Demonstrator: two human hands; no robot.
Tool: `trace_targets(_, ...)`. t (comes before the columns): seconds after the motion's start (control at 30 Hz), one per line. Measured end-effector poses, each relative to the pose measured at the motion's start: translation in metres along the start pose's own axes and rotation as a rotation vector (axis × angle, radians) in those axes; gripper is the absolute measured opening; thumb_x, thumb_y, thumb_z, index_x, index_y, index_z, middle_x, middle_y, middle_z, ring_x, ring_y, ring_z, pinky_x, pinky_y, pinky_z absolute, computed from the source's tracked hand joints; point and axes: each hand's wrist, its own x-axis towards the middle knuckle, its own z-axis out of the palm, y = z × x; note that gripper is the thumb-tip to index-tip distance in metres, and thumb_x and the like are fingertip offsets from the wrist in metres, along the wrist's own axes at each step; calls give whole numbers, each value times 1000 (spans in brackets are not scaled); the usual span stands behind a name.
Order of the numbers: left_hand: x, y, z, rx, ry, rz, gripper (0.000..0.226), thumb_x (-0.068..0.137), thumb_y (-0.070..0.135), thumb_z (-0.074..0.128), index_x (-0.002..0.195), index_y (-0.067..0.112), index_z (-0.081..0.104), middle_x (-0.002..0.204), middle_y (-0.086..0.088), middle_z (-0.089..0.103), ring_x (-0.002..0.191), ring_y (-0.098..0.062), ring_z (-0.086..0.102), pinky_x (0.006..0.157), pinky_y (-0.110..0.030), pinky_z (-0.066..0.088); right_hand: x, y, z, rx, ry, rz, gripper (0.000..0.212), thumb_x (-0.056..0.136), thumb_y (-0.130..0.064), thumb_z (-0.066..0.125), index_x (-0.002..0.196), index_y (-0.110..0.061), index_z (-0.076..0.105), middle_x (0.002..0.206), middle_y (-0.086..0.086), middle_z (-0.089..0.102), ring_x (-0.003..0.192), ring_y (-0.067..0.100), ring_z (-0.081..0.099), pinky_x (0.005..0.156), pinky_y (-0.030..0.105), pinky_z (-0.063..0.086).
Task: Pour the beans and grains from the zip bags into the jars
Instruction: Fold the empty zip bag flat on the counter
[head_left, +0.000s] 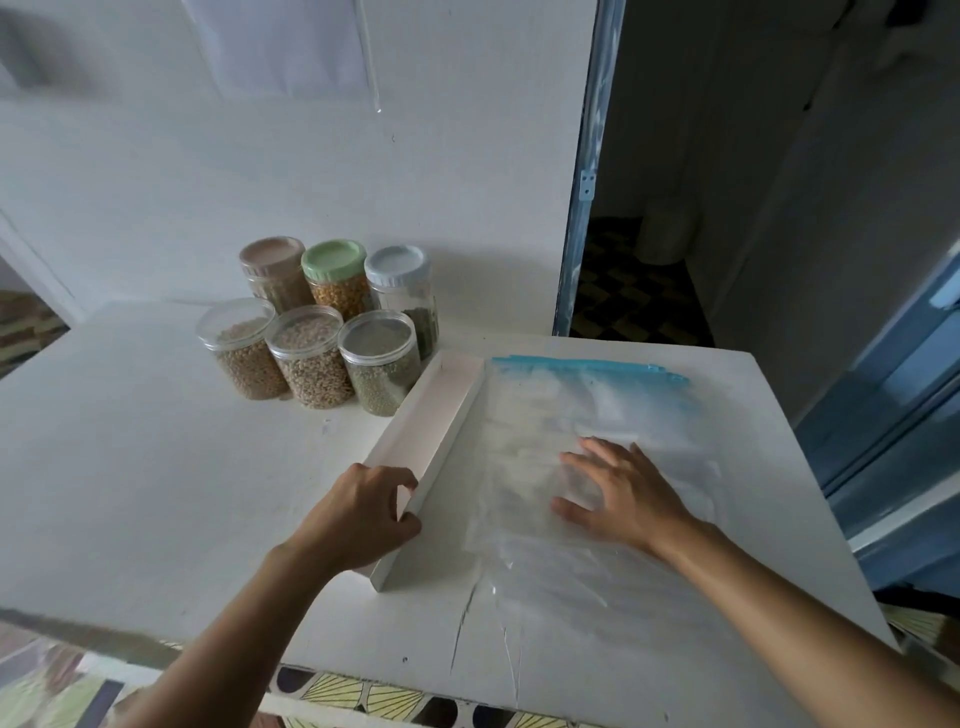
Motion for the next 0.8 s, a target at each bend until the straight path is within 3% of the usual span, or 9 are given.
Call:
trace_targets(0.17,8,7,8,-44,49,-1,28,90,29,72,117,22,74,60,16,57,56,0,58,57,-8,40,-3,3,3,-1,26,5,113,67,-96,1,154,-34,39,168,-1,21,155,14,17,125,46,3)
trace_targets(0.23,12,11,7,-22,80,18,29,93,40,71,118,25,72,61,15,60,57,0,58,60,-10,45,-4,5,2,74,46,3,103,74,-92,12,152,-32,43,167,-2,24,154,13,20,125,45,4)
trace_targets(0.3,18,16,3,28,162,72,30,94,47,67,117,27,71,65,15,64,60,-2,62,66,-28,57,-4,7,-1,170,84,-8,91,82,-86,25,150,-30,47,165,-4,29,153,10,22,127,44,6)
trace_targets(0.4,27,40,-4,-19,323,244,19,95,36,67,108,24,73,73,14,64,62,-5,61,63,-34,58,-4,12,-10,275,167,-15,61,94,-64,53,141,-26,57,155,-6,46,149,8,30,127,40,13)
trace_targets(0.5,37,77,1,-103,227,358,17,100,28,62,105,21,76,90,7,70,75,-6,64,72,-28,56,-10,12,-22,386,288,4,36,95,-51,63,116,-23,72,119,-10,68,118,9,57,108,32,42)
trace_targets(0.57,40,97,16,-114,95,391,25,104,30,55,115,18,75,107,2,71,91,-9,65,85,-26,55,-21,6,-30,401,296,-2,30,95,-52,61,100,-25,73,98,-13,69,96,6,59,90,33,50)
trace_targets(0.6,40,104,26,-97,43,408,30,105,32,53,123,17,71,116,-1,69,101,-11,65,93,-25,52,-28,3,-32,385,244,-2,36,94,-59,57,101,-26,72,97,-13,68,95,6,57,87,32,49)
trace_targets(0.7,34,116,52,-6,-135,362,51,108,39,42,150,11,48,152,-6,48,140,-20,43,115,-23,29,-51,-4,-28,194,59,-6,64,92,-75,40,131,-29,63,131,-8,61,123,11,51,106,32,41)
trace_targets(0.8,25,116,71,148,-361,311,91,94,70,11,163,10,9,171,-7,4,158,-24,-3,121,-25,-3,-72,-2,-16,88,-67,22,76,93,-81,24,155,-39,35,166,-5,26,154,13,15,127,45,4)
